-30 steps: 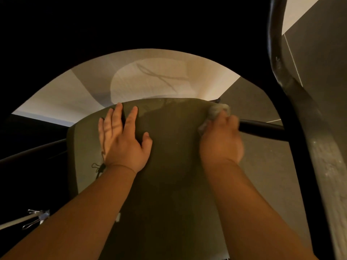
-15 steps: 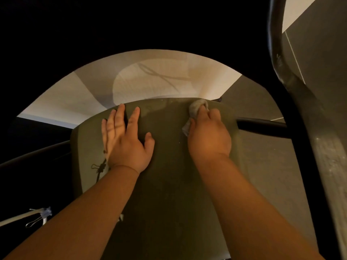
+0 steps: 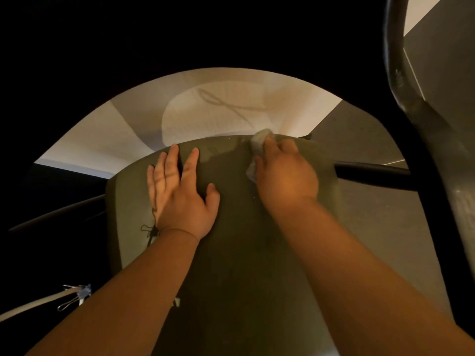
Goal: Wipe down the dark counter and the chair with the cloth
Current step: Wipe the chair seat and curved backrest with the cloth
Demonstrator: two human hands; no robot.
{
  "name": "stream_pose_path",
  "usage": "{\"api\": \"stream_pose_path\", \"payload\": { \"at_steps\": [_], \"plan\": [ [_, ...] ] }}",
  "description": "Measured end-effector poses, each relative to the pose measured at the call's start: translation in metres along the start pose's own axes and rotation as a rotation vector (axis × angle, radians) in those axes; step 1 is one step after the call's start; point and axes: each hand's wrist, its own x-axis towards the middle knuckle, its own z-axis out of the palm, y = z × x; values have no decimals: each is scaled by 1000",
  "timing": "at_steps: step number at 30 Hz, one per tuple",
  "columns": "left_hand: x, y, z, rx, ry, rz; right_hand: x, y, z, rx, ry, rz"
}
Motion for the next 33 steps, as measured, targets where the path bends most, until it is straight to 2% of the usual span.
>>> {"api": "stream_pose_path", "payload": {
  "at_steps": [3,5,7,10,12,15,17,19,21,24,26,28,30,33],
  "plan": [
    [2,0,2,14,10,-18,22,13,-14,-57,26,154],
    [1,-1,4,28,15,-22,29,2,-15,-2,-16,166],
    [1,-2,5,41,10,-17,25,-22,-8,32,-40,27],
    [2,-2,5,48,1,-13,15,-40,8,-66,-110,-224],
    [2,-1,4,57,-7,-17,20,-29,5,-57,-94,-214],
    [2,-2,3,53,-1,-8,30,-5,-3,-51,29,-73],
    [3,-3,4,57,-1,-6,33,-5,-1,-53,39,7],
    [3,-3,4,60,-10,-7,35,-22,7,-7,46,-70],
    [3,-3,4,64,-13,-7,36,-45,12,-20,36,-255],
    [3,-3,3,64,-20,-8,39,-57,12,-33,-66,-433],
    [4,-3,3,66,-27,-6,38,-44,7,-15,0,-497],
    [4,-3,4,52,-28,-8,38,-21,7,-41,91,-479],
    [4,-3,4,47,-19,-14,37,-7,11,-84,104,-397],
    [3,-4,5,38,-17,-10,35,-26,20,-63,112,-364]
  ]
}}
